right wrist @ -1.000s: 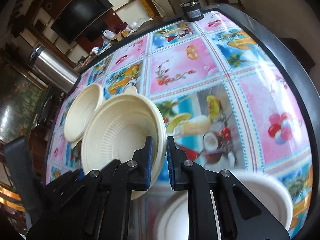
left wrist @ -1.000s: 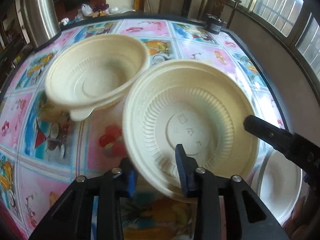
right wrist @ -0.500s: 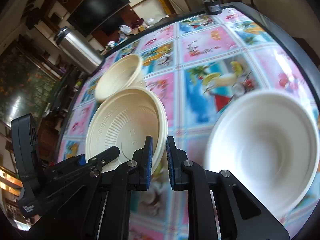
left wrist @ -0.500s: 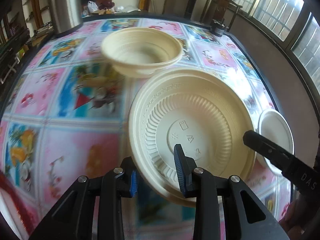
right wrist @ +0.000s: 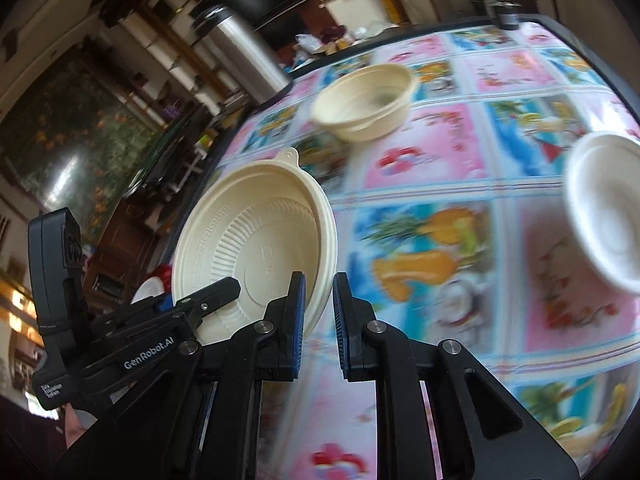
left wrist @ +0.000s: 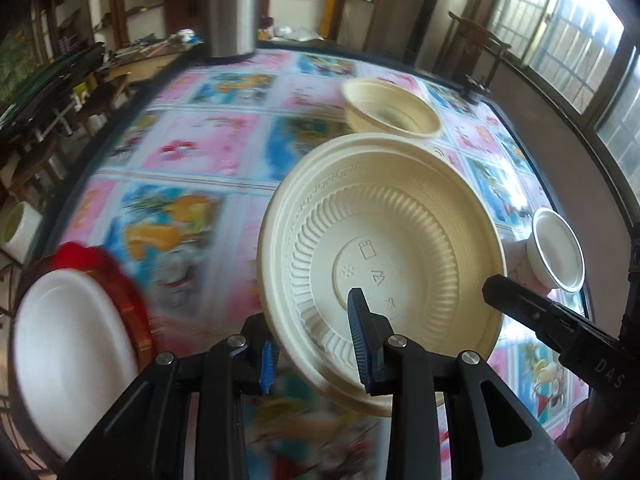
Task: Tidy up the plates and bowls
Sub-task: 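Carry the cream bowl with the right gripper onto the white bowl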
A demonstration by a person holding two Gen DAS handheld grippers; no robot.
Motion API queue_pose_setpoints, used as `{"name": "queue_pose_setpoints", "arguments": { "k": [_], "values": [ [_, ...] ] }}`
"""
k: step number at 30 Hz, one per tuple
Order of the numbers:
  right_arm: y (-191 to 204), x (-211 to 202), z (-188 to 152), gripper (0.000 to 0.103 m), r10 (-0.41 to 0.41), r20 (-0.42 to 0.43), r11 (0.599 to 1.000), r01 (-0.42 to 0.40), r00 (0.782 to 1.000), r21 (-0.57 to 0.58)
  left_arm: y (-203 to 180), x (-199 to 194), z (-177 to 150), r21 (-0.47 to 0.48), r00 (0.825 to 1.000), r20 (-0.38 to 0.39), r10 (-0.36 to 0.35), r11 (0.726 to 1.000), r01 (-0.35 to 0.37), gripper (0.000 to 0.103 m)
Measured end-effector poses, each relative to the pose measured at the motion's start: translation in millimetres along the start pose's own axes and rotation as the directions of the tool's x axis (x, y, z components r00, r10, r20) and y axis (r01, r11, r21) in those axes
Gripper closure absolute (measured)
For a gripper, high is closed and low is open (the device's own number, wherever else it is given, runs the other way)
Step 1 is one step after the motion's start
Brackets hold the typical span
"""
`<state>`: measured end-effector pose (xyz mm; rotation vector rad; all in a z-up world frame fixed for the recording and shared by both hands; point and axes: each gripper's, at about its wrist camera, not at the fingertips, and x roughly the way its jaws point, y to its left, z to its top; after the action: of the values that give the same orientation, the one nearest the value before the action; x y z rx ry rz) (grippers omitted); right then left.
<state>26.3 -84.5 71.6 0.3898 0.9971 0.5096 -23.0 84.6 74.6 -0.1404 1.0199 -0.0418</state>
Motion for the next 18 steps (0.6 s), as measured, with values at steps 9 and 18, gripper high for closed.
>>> {"name": "queue_pose_setpoints", "arguments": {
  "k": [9, 18],
  "values": [
    [72, 12, -9, 0.089, 0.063, -0.019, 0.992, -0.065, 0.998, -0.11, 54, -38, -12, -0.08, 0.996, 0.061, 0.058, 0.995, -0.053, 0.072],
    [122, 30, -18, 0.089, 0.088, -0.064, 0.978, -0.098, 0.994, -0.183, 101, -63, -28, -0.148, 0.991, 0.087, 0.099, 0.985, -0.085, 0.072]
  ]
}}
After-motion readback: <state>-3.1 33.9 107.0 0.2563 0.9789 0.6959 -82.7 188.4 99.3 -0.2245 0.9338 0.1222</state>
